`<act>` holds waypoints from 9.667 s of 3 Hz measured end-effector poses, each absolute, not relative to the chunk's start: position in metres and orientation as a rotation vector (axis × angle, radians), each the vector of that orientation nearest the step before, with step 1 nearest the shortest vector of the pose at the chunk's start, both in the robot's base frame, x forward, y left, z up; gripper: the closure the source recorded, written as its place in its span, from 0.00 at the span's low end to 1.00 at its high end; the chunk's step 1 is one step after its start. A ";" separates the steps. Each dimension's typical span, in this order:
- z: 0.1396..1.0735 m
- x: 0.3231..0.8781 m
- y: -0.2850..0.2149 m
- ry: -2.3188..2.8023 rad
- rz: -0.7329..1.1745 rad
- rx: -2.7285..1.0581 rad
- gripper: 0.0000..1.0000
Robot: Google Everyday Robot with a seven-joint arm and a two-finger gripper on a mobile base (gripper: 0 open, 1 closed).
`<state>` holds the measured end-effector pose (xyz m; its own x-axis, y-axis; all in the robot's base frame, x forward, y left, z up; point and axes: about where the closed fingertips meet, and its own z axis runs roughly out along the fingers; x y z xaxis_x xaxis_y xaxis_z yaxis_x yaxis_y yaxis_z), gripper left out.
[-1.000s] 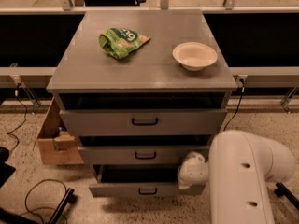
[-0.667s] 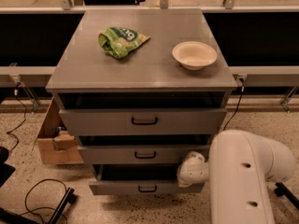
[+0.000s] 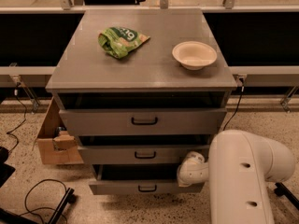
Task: Open bottom drawer
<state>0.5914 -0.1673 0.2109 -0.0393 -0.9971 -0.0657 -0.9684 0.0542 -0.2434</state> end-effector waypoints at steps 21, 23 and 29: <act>0.157 0.368 -0.116 2.161 0.180 -2.103 1.00; 0.156 0.367 -0.116 2.162 0.183 -2.104 0.59; 0.266 0.377 -0.105 2.219 0.038 -2.150 0.00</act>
Offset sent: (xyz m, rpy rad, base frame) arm -0.0010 0.0003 -0.0012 0.0001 0.0021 0.0004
